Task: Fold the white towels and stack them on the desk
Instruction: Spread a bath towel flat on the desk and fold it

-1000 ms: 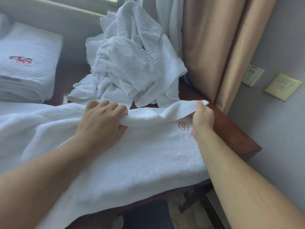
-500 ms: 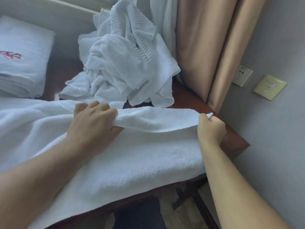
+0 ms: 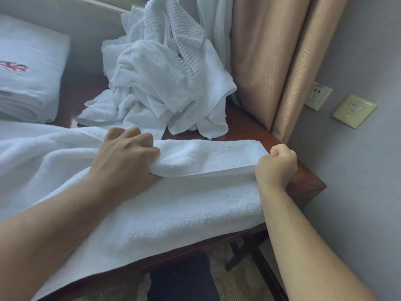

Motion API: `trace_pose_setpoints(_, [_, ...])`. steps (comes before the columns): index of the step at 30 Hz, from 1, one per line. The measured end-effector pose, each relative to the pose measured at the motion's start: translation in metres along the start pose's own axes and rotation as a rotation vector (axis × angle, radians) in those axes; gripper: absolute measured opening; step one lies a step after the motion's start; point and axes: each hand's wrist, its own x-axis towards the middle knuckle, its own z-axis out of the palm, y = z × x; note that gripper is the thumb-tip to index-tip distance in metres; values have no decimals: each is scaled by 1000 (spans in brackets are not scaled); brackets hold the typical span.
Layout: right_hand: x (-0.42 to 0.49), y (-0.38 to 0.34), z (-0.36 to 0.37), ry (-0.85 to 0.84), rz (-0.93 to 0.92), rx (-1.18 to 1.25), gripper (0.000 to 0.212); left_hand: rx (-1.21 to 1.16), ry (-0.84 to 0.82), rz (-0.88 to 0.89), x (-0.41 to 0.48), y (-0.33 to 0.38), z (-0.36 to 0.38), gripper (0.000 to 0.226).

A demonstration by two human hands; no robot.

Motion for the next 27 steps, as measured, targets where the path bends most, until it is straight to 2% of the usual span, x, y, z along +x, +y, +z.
trace_pose_setpoints(3, [0,-4,-1,-62,80,-49,37,-14,3,-15,1,0,1,22])
trace_pose_setpoints(5, [-3,-12,-2,-39,113,-218,46,-36,9,3,0,-1,2,20])
trace_pose_setpoints(7, [-7,-22,-7,56,-85,-331,44,-57,10,30,-1,-1,2,19])
trace_pose_setpoints(8, [-8,-29,-7,27,-215,-326,40,-59,5,40,-1,-1,1,22])
trace_pose_setpoints(9, [-8,-37,-5,-95,-292,-301,35,-57,2,51,-1,-1,0,24])
trace_pose_setpoints(11, [-12,-51,7,-472,-290,-341,35,-51,-5,63,-1,-1,1,21])
trace_pose_setpoints(13, [-21,-55,22,-775,-230,-561,51,-60,-12,62,-2,-1,1,18])
trace_pose_setpoints(15, [-34,-49,34,-926,-163,-694,68,-60,-35,54,-2,-2,1,18])
trace_pose_setpoints(19, [-31,-34,43,-889,-175,-722,73,-50,-65,14,1,-2,5,9])
trace_pose_setpoints(24, [-21,-37,47,-875,-168,-717,69,64,-208,-23,9,-5,0,43])
trace_pose_setpoints(27, [-29,-44,40,-713,-332,-603,53,-77,-231,-96,0,-33,-25,55])
